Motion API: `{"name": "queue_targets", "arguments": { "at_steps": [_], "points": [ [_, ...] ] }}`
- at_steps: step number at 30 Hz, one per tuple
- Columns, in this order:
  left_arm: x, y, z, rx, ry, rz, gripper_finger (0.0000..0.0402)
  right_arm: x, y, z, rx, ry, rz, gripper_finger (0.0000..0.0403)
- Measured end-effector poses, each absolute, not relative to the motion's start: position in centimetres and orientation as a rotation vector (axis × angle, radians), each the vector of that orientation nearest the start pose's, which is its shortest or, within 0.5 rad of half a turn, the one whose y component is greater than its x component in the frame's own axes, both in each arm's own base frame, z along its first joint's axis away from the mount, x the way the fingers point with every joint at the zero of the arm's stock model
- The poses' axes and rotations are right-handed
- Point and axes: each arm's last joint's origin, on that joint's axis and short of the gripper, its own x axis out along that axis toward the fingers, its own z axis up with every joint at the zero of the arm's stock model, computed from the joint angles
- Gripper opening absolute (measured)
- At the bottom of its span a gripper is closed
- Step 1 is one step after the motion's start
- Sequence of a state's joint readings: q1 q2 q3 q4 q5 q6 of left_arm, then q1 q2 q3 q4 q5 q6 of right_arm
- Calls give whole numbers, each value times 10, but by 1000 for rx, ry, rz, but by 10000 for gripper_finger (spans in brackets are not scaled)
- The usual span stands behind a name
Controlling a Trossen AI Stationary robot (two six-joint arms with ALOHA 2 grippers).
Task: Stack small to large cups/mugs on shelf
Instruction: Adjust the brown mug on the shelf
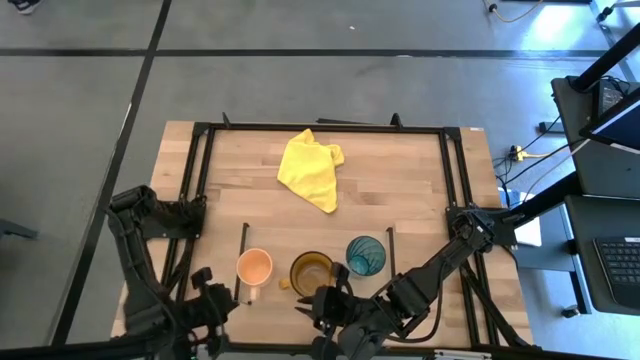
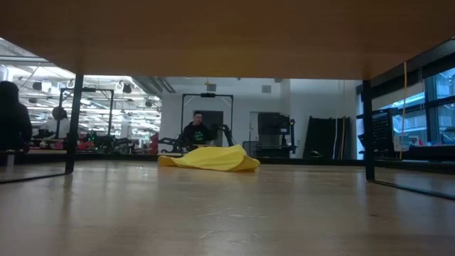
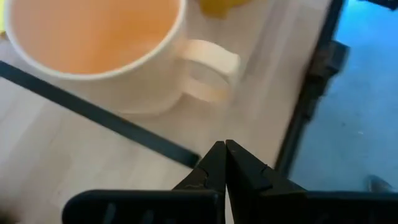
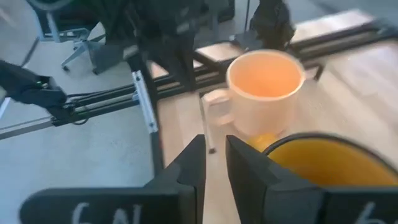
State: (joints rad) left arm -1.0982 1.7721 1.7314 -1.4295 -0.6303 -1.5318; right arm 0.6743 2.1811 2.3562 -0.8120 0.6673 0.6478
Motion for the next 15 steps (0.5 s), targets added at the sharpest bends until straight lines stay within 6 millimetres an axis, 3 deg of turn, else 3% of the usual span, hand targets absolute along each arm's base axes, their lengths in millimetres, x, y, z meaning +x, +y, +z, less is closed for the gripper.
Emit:
{"name": "queue_targets", "arguments": {
  "at_steps": [4, 8, 12, 15],
  "points": [
    [159, -290, 351, -289, 841, 292, 1, 383, 286, 370, 312, 484, -75, 64],
    [162, -282, 397, -204, 643, 230, 1, 385, 290, 374, 412, 479, 7, 46],
    [179, -262, 430, -42, 571, 203, 1, 381, 296, 373, 473, 499, 15, 7],
    [201, -240, 435, 125, 615, 214, 1, 374, 304, 374, 513, 494, 4, 6]
  ]
}}
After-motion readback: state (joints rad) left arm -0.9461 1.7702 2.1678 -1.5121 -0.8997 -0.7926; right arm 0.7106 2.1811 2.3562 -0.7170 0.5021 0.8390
